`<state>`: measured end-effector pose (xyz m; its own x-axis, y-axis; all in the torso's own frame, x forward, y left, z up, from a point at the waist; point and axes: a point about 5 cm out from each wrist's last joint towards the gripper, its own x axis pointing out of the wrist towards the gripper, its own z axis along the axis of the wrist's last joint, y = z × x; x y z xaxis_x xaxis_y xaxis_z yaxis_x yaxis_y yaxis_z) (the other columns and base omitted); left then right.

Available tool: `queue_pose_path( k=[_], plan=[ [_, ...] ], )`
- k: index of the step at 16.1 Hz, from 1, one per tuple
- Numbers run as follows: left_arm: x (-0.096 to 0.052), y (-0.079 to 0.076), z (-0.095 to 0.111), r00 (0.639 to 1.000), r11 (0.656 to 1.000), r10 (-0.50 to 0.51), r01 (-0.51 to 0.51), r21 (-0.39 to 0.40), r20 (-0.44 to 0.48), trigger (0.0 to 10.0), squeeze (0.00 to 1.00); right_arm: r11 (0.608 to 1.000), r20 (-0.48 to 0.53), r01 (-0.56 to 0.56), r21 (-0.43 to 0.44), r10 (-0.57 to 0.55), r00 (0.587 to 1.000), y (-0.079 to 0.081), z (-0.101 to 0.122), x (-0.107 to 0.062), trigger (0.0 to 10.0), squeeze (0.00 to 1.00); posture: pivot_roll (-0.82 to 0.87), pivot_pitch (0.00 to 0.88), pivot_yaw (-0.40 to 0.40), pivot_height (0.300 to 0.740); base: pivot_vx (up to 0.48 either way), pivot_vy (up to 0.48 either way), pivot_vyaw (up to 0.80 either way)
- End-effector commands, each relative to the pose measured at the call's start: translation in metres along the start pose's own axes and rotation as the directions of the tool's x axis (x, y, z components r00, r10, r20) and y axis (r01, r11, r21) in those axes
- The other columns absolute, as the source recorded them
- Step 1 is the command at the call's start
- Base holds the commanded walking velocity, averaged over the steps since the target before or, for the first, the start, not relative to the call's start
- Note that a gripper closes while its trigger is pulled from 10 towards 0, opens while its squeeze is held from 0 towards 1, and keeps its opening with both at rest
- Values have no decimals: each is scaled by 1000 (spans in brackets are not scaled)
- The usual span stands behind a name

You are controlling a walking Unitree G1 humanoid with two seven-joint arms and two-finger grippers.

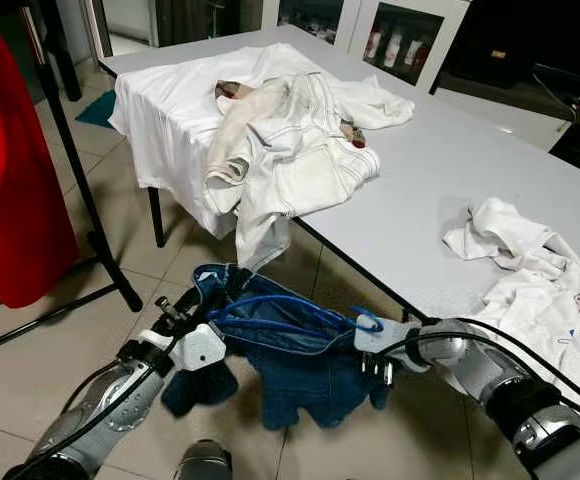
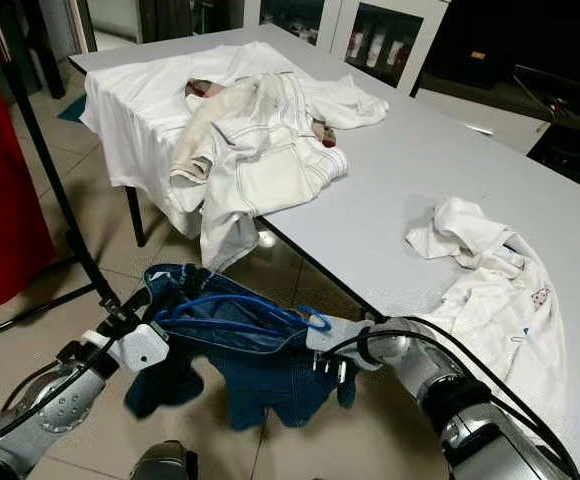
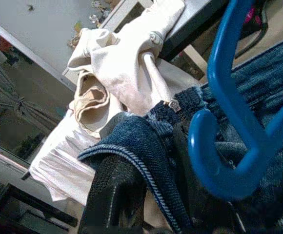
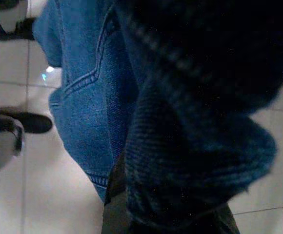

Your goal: Hang hanger

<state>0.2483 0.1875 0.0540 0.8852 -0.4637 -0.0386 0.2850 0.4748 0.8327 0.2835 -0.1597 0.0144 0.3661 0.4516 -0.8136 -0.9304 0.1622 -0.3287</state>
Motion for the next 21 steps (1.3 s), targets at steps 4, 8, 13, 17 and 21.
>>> queue_pose_path(
  k=[4, 8, 13, 17, 21],
  plan=[
    [26, 12, 25, 990, 992, -29, 12, 122, 139, 10000, 0, 992, -163, -39, -120, 19, 986, 6, -21, -3, 0, 0, 266, 28, -136, 710, 0, 0, 0],
    [21, 11, 14, 997, 998, -17, 12, 64, 73, 10000, 0, 987, -207, -32, -155, -1, 978, 5, -32, -7, 0, 0, 263, 28, -133, 710, 0, 0, 0],
    [-7, -17, -4, 997, 998, -32, 29, -50, -68, 10000, 0, 994, -120, -37, -106, 24, 992, 4, -21, -6, 0, 0, 271, 27, -140, 710, 0, 0, 0],
    [4, -21, 13, 996, 996, -89, 89, -3, 20, 10000, 0, 991, -148, -38, -128, 19, 989, 4, -16, 1, 0, 0, 280, 25, -149, 710, 0, 0, 0],
    [26, -25, 35, 977, 978, -185, 173, 116, 108, 10000, 0, 982, -192, 14, -187, -51, 980, -1, -9, 8, 0, 0, 269, 18, -144, 710, 0, 0, 0]
  ],
)
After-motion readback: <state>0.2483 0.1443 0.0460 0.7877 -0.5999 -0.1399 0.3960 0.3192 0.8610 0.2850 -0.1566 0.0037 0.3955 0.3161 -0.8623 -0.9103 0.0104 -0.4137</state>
